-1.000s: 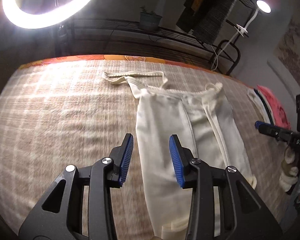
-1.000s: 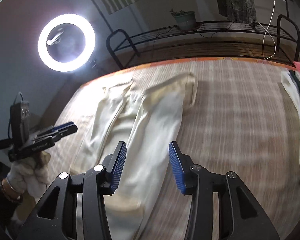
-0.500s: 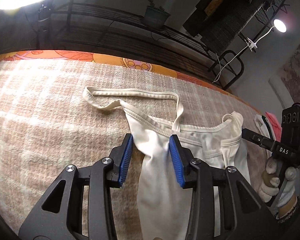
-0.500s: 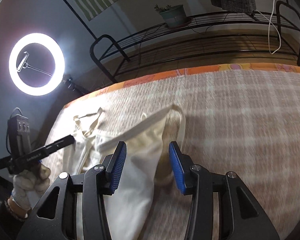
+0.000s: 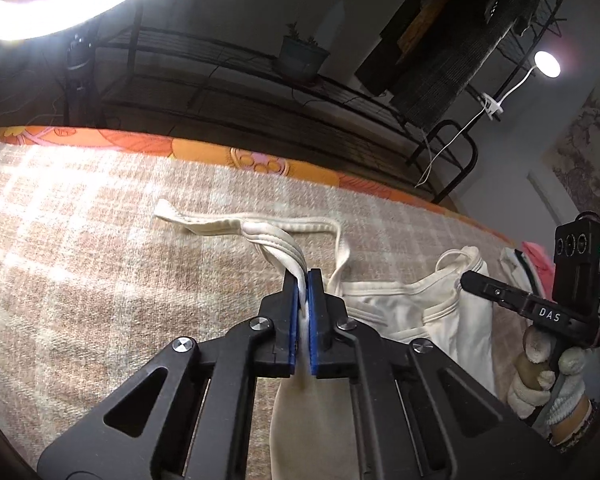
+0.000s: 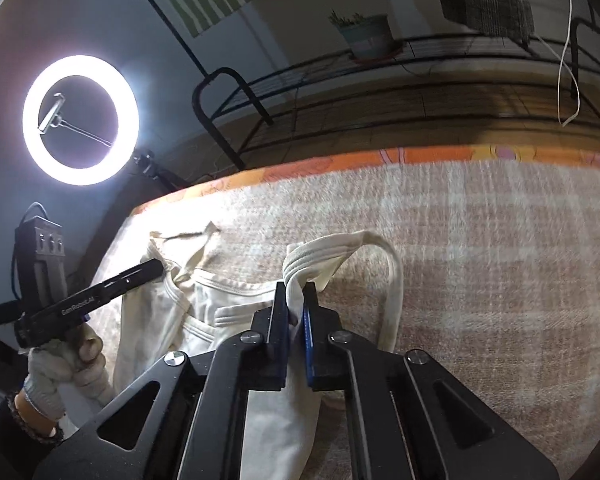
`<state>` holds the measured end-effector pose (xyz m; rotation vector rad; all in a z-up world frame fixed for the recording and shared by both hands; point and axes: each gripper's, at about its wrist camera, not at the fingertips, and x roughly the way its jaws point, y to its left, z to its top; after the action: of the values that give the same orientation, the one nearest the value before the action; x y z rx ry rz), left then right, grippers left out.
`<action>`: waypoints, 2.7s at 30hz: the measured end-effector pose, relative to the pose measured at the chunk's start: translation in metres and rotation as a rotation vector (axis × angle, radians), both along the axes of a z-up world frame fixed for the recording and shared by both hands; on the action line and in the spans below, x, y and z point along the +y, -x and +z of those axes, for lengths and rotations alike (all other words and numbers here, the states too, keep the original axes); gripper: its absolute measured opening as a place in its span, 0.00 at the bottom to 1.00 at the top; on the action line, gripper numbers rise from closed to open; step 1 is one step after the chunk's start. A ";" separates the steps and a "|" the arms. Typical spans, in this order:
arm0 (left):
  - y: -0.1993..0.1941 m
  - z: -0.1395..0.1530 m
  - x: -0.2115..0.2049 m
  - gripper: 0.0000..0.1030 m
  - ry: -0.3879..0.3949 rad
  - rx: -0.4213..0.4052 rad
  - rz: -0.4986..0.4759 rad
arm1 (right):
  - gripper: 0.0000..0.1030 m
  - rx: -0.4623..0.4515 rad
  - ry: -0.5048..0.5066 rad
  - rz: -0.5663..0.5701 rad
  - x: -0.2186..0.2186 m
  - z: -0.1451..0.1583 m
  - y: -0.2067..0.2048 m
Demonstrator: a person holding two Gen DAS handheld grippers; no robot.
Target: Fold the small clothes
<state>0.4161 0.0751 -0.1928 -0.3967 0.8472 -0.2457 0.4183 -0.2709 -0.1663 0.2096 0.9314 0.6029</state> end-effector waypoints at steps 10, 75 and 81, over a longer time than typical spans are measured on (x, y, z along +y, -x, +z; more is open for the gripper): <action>0.043 0.045 -0.004 0.01 -0.013 -0.065 -0.037 | 0.02 -0.102 0.025 0.039 0.003 0.044 0.043; 0.215 0.023 -0.091 0.02 -0.353 0.225 -0.388 | 0.07 0.035 0.364 0.287 0.030 0.016 0.272; 0.275 0.018 -0.069 0.02 -0.296 0.290 -0.406 | 0.07 0.018 0.492 0.293 0.021 0.009 0.280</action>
<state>0.1412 0.0065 -0.1753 0.0233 1.2303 -0.4376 0.1379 -0.2498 -0.1572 -0.3677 1.1080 0.6206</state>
